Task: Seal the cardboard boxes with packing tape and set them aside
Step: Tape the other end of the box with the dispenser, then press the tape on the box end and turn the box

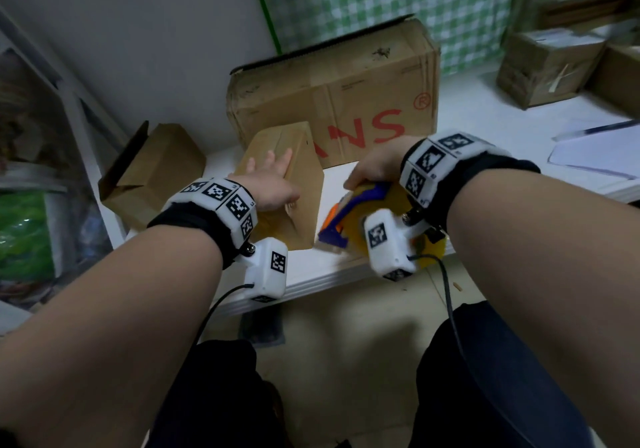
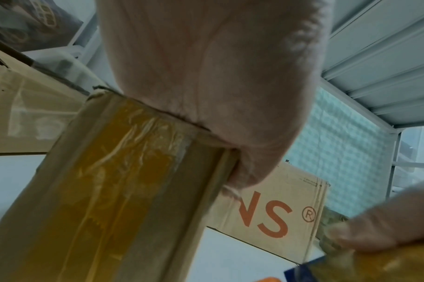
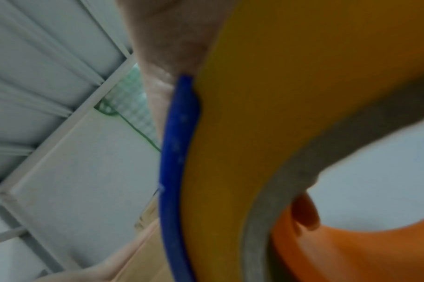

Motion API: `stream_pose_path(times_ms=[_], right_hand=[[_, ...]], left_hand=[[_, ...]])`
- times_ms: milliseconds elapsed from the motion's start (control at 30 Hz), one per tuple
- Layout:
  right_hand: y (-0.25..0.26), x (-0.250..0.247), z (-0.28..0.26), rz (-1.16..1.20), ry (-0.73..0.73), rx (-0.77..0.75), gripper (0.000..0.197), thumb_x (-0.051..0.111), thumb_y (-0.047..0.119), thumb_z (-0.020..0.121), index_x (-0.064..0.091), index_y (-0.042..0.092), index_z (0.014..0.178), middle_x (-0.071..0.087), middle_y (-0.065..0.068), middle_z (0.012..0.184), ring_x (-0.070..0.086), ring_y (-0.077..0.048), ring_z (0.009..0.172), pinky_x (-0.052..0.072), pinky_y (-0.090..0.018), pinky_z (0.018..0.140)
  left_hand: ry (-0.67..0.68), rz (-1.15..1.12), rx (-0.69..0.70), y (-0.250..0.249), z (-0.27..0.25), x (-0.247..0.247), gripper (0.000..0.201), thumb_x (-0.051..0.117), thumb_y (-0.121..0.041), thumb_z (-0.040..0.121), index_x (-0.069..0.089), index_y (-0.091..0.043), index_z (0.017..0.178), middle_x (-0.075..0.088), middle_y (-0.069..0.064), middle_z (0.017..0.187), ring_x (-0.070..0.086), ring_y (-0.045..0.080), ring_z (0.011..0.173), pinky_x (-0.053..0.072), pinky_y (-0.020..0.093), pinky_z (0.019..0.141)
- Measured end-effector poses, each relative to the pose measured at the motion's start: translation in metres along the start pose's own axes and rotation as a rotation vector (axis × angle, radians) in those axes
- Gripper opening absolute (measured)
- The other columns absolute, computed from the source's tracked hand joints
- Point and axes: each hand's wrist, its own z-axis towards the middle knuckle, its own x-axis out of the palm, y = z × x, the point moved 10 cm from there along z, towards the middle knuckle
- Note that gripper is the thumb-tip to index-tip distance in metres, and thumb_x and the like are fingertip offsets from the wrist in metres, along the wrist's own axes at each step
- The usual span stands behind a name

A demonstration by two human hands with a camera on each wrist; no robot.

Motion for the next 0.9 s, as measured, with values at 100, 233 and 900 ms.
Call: stream_pose_path(times_ms=[100,233,900], right_hand=[[-0.014,-0.012,-0.003,0.024,-0.097,0.007,0.053,0.056,0.044,0.092,0.054,0.007,0.130,0.054,-0.009,0.132,0.049,-0.028,0.120,0.038,-0.035,0.098],[-0.019,-0.046,-0.009,0.101,-0.307,-0.042,0.050,0.062,0.050,0.086,0.060,0.007,0.109,0.055,-0.009,0.101,0.056,-0.028,0.100,0.042,-0.032,0.081],[0.004,-0.002,0.070,-0.267,-0.410,-0.006,0.043,0.069,0.049,0.077,0.051,0.011,0.065,0.053,-0.005,0.063,0.051,-0.020,0.054,0.036,-0.024,0.048]], left_hand=[[0.000,0.003,0.003,0.001,0.000,0.000,0.089,0.053,-0.036,0.087,-0.013,-0.040,0.147,-0.016,-0.005,0.158,-0.014,0.027,0.145,0.001,0.056,0.116],[0.004,0.000,0.002,-0.002,-0.003,0.000,0.095,0.058,-0.032,0.086,-0.013,-0.038,0.148,-0.016,-0.003,0.158,-0.014,0.028,0.145,0.002,0.056,0.116],[-0.010,-0.029,0.028,-0.004,-0.008,-0.003,0.095,0.059,-0.039,0.083,-0.010,-0.039,0.149,-0.015,-0.005,0.158,-0.013,0.025,0.145,-0.005,0.056,0.115]])
